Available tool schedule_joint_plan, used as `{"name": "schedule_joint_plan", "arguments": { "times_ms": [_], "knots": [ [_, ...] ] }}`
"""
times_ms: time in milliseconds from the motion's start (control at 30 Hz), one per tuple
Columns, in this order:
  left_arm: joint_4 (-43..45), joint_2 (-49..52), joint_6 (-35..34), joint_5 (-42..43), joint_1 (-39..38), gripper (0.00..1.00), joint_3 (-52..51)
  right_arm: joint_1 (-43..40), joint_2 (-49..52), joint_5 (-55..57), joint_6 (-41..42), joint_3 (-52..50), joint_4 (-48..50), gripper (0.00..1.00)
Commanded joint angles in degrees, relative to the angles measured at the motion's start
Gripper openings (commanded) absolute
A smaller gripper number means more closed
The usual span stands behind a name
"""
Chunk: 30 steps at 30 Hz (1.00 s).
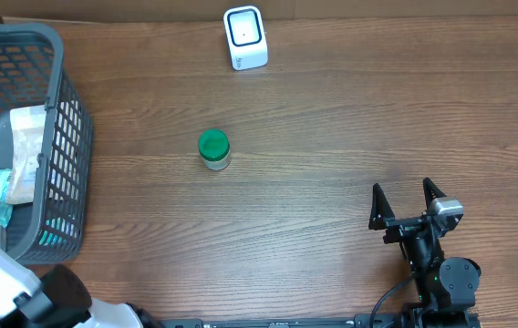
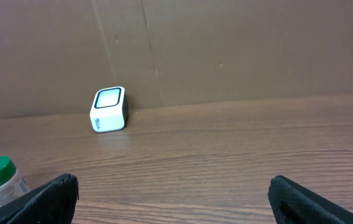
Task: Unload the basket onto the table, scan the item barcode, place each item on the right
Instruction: 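Grasp the kraft paper pouch with the left gripper inside the basket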
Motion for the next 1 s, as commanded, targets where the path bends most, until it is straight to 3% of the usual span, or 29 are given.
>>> {"name": "schedule_joint_plan", "arguments": {
  "times_ms": [0, 200, 500, 600, 767, 967],
  "knots": [
    [1.42, -0.39, -6.29, -0.59, 6.08, 0.39, -8.7, -0.37, -0.39, 0.68, -0.02, -0.61, 0.28, 1.0],
    [11.21, -0.39, -6.29, 3.02, 13.2, 0.38, -26.95, -0.37, -0.39, 0.68, -0.02, -0.61, 0.28, 1.0],
    [29.53, -0.39, -9.4, 2.73, 13.75, 0.4, -49.13, -0.37, -0.39, 0.68, -0.02, -0.61, 0.28, 1.0],
    [36.22, -0.39, -9.64, 2.38, 13.73, 0.49, -55.6, -0.37, -0.39, 0.68, -0.02, -0.61, 0.28, 1.0],
    [47.41, -0.39, -10.21, 2.27, 13.73, 0.73, -63.43, -0.37, -0.39, 0.68, -0.02, -0.61, 0.28, 1.0],
    [55.78, -0.37, -10.21, 4.42, 13.51, 0.8, -68.04, -0.37, -0.39, 0.68, -0.02, -0.61, 0.28, 1.0]
  ]
}}
